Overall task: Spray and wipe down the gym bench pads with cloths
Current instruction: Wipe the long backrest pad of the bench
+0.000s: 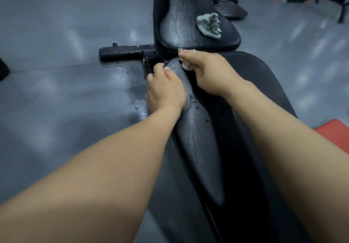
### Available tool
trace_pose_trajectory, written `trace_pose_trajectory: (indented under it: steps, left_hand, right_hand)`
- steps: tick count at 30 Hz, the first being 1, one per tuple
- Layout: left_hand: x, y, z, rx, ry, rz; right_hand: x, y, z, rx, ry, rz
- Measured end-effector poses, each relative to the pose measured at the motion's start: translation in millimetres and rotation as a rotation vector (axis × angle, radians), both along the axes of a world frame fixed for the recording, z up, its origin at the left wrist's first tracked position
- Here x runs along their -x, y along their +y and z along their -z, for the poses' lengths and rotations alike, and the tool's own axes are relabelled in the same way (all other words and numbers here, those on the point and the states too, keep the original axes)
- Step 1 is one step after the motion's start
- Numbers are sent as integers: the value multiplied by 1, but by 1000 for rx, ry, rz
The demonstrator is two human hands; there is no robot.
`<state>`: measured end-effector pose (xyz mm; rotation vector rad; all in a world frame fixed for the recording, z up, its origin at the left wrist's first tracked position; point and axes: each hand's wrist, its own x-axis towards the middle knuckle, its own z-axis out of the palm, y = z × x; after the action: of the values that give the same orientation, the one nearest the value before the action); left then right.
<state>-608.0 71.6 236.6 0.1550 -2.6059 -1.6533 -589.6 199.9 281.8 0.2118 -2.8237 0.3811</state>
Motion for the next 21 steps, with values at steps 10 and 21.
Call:
trace_pose_trajectory:
  steps: [10, 21]
  left_hand:
    - [-2, -8, -3, -112, -29, 42]
    - [-87, -27, 18, -221, -223, 48]
  right_hand:
    - [-16, -23, -3, 16, -9, 71]
    - [-101, -37, 14, -60, -57, 25]
